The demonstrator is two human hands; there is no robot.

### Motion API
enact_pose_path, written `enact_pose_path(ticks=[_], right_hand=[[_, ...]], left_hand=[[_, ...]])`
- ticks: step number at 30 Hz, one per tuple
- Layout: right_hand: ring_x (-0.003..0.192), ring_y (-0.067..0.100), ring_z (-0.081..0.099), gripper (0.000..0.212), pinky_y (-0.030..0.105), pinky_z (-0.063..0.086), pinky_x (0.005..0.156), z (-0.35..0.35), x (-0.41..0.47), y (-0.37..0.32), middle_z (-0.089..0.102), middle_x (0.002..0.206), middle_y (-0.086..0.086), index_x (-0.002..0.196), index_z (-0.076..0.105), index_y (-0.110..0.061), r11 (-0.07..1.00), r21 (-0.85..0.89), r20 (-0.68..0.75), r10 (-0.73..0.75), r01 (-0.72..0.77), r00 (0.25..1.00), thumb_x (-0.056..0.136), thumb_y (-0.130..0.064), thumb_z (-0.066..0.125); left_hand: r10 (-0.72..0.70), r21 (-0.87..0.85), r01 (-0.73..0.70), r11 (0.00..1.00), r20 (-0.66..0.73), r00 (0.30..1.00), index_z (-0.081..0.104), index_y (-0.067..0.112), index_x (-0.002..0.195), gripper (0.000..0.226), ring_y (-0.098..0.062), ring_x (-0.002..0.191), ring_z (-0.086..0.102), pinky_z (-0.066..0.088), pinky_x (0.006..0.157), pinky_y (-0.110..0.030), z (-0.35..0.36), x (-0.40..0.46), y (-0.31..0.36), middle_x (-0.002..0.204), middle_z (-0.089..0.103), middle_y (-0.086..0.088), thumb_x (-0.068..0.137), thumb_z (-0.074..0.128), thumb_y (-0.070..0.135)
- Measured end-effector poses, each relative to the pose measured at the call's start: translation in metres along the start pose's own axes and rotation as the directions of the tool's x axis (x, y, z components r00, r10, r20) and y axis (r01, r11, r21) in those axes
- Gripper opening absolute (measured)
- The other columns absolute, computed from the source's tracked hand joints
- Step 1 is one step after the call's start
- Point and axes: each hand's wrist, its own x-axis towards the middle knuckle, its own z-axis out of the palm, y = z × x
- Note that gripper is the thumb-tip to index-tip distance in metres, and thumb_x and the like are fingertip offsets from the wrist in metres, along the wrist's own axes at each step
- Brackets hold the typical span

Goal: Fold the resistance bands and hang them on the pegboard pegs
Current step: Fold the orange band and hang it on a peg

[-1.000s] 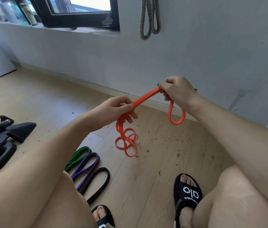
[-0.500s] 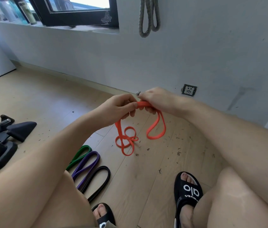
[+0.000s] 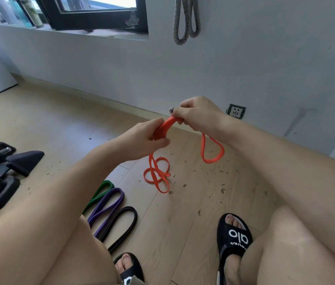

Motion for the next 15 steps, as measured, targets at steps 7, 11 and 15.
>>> enact_pose_path(ticks=[7, 11, 15], right_hand=[[0.060, 0.016, 0.045, 0.037, 0.034, 0.039, 0.062, -0.0018, -0.0032, 0.0006, 0.051, 0.067, 0.003, 0.071, 0.066, -0.016, 0.999, -0.044, -0.006, 0.003, -0.003, 1.000, 0.097, -0.040, 0.060], [0.058, 0.015, 0.043, 0.038, 0.032, 0.038, 0.060, -0.0039, -0.0039, 0.0011, 0.050, 0.064, 0.000, 0.067, 0.064, -0.017, 0.999, -0.050, -0.024, 0.020, -0.021, 1.000, 0.098, -0.040, 0.059], [0.062, 0.018, 0.046, 0.038, 0.036, 0.039, 0.063, -0.0057, -0.0023, 0.0045, 0.051, 0.067, 0.004, 0.066, 0.065, -0.018, 0.999, -0.008, -0.020, 0.035, -0.036, 0.999, 0.096, -0.040, 0.060]], left_hand=[[-0.001, -0.108, -0.002, 0.994, -0.023, 1.000, 0.059, 0.015, 0.101, 0.006, -0.009, 0.082, 0.074, 0.062, 0.084, -0.032, -0.0036, -0.0027, 0.0026, 0.090, 0.075, 0.003, 0.102, 0.058, 0.020], [0.024, -0.173, -0.027, 0.985, -0.023, 0.999, 0.060, 0.012, 0.102, 0.005, -0.011, 0.086, 0.075, 0.061, 0.085, -0.032, -0.0035, -0.0041, 0.0018, 0.092, 0.076, 0.001, 0.103, 0.056, 0.015], [0.027, -0.155, -0.035, 0.987, -0.057, 0.998, 0.061, 0.014, 0.102, 0.009, -0.009, 0.086, 0.073, 0.057, 0.081, -0.025, -0.0052, -0.0037, 0.0008, 0.090, 0.075, 0.002, 0.104, 0.053, 0.013]])
